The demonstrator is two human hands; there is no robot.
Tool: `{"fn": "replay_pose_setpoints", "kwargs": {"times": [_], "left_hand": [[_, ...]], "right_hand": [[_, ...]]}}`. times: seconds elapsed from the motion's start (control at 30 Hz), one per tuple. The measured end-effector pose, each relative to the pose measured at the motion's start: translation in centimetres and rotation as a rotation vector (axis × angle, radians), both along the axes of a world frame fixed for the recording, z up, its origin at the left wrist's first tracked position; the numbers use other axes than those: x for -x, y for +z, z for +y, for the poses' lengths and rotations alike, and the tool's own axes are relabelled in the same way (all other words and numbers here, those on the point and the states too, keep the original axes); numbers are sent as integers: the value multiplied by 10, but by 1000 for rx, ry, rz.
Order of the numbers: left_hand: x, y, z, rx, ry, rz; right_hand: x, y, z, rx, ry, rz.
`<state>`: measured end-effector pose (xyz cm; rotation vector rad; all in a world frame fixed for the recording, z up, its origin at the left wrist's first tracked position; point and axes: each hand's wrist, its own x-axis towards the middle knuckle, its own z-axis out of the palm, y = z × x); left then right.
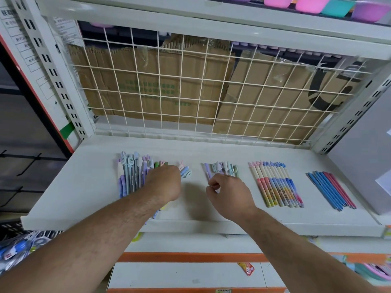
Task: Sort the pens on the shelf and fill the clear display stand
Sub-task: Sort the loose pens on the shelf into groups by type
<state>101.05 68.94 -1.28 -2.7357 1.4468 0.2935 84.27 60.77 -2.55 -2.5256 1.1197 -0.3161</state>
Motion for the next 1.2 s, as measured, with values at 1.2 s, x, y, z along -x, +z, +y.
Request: {"fn": "replay_pose_setpoints", "kwargs": {"times": [1.2], "left_hand": [[86, 10, -64, 539, 505, 1431]], "right_hand": [[69, 23, -41, -734, -62, -318]]}}
